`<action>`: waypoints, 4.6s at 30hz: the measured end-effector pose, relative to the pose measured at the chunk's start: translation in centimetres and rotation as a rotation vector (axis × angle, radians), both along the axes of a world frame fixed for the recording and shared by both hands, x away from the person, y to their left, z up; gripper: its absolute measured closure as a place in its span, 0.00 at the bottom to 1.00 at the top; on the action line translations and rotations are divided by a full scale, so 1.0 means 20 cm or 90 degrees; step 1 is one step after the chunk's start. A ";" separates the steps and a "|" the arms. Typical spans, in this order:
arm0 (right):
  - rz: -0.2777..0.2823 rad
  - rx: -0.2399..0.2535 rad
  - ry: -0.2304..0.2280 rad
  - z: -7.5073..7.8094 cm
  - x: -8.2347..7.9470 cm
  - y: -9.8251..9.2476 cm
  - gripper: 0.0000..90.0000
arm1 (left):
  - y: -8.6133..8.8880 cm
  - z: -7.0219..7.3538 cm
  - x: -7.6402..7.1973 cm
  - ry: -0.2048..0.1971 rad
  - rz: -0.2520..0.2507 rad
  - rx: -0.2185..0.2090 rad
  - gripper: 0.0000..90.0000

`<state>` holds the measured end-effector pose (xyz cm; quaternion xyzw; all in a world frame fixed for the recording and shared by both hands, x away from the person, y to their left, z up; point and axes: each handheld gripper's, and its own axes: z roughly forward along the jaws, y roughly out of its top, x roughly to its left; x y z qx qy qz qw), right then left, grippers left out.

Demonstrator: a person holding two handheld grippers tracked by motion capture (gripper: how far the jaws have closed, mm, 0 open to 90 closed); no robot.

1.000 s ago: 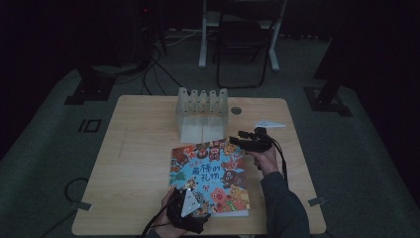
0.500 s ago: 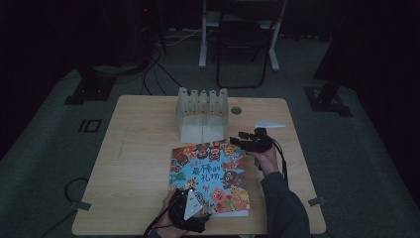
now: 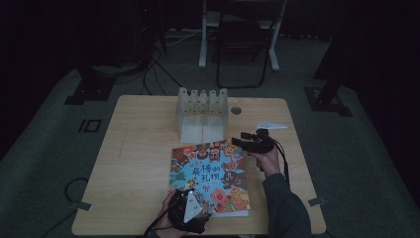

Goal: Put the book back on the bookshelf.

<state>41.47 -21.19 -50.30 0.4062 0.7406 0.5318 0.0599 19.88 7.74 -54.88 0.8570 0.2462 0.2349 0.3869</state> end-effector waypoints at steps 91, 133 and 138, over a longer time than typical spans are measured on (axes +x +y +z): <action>0.133 -0.019 0.043 0.18 -0.25 0.19 0.72 | 0.50 0.14 0.15 0.051 0.087 -0.214 0.24; 0.154 -0.008 -0.090 0.25 -0.39 0.15 0.73 | 0.71 0.19 0.38 0.123 0.138 -0.306 0.37; 0.159 -0.009 -0.104 0.26 -0.39 0.14 0.73 | 0.73 0.20 0.42 0.123 0.140 -0.316 0.37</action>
